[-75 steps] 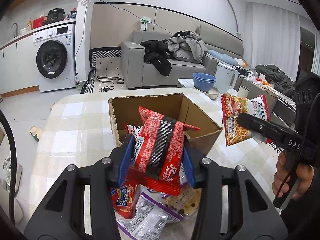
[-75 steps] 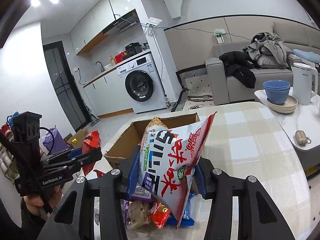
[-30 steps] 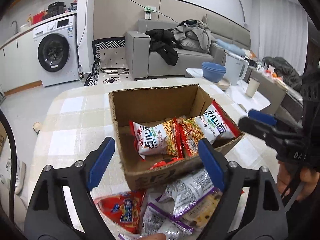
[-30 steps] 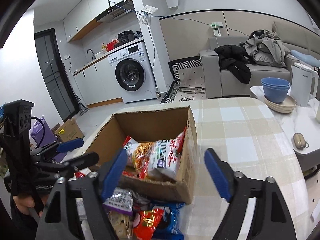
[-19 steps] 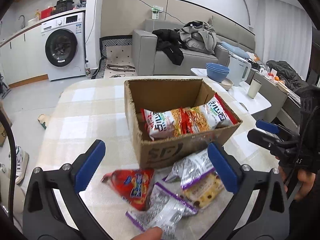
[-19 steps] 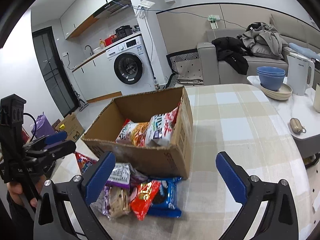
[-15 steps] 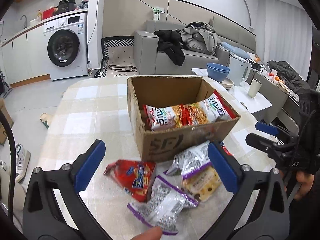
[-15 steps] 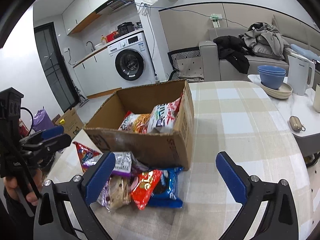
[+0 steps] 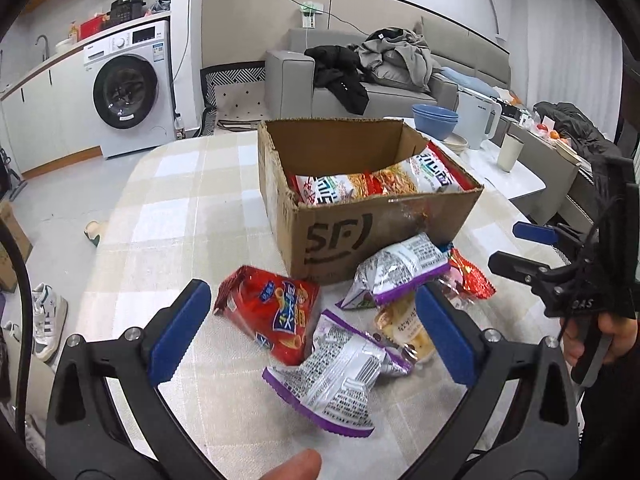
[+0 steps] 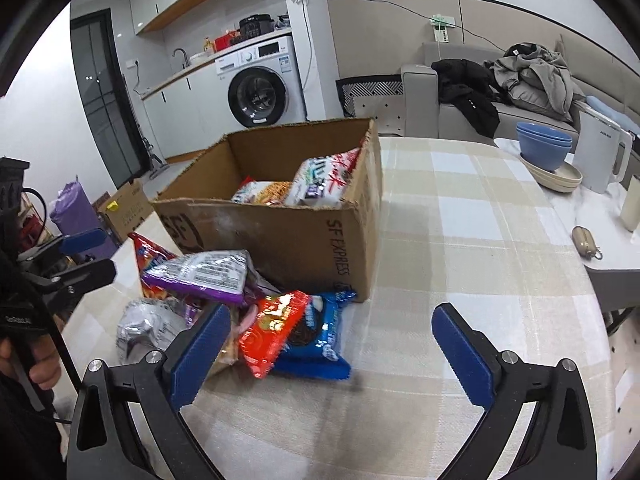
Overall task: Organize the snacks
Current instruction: 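Move both grippers back from the box toward the remaining snacks, then grasp the blue Oreo pack with the right gripper while the left gripper grasps the silver-purple bag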
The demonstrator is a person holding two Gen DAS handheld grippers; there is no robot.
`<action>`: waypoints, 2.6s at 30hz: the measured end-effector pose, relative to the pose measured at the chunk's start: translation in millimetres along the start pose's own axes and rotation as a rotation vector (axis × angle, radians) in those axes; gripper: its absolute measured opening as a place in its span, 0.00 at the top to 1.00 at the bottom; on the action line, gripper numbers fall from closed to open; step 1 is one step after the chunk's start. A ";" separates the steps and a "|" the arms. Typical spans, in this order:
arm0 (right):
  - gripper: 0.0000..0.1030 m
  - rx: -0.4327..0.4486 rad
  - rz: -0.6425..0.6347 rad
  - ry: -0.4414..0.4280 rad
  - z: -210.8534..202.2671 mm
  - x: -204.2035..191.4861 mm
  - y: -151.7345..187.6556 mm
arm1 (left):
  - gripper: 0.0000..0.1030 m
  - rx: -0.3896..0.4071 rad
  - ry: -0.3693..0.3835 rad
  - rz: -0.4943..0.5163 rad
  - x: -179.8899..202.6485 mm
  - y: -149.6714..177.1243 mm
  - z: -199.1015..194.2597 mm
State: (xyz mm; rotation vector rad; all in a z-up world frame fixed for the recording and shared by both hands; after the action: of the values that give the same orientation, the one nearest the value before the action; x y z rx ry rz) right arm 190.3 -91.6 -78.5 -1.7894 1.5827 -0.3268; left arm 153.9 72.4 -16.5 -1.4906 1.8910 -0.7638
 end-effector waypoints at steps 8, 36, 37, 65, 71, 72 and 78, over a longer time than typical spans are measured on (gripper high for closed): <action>0.01 -0.038 0.011 0.042 8.5 14.9 4.7 | 0.01 -0.059 0.020 0.048 9.1 26.9 7.6; 0.01 -0.155 0.031 0.092 37.7 37.0 26.3 | 0.01 -0.165 0.085 0.176 39.4 55.1 35.8; 0.01 -0.164 0.014 0.087 39.5 32.8 29.3 | 0.01 -0.169 0.092 0.178 41.4 56.6 37.1; 0.02 -0.185 -0.030 0.130 75.3 4.2 37.0 | 0.01 -0.246 0.115 0.205 38.5 71.8 68.8; 0.28 -0.162 -0.045 0.109 71.2 3.2 33.6 | 0.01 -0.247 0.124 0.196 37.2 75.0 69.5; 0.30 -0.160 -0.049 0.109 70.2 2.9 33.2 | 0.01 -0.250 0.124 0.197 36.9 75.5 70.2; 0.50 -0.176 -0.073 0.085 63.4 -0.8 37.7 | 0.01 -0.249 0.116 0.204 36.6 78.6 67.8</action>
State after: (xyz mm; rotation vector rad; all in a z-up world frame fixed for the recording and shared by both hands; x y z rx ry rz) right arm 200.4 -69.1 -148.1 -1.9947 1.6518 -0.3091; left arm 149.0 47.7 -123.7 -1.3926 2.2534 -0.5464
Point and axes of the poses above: each gripper's, at about its wrist camera, not at the fingertips, and z roughly the way its jaws point, x to its right, y to its underside, the point moved 10 cm from there along z, roughly the way its jaws point, and after that the axes turned 15 degrees about z, right-handed, at the moved point
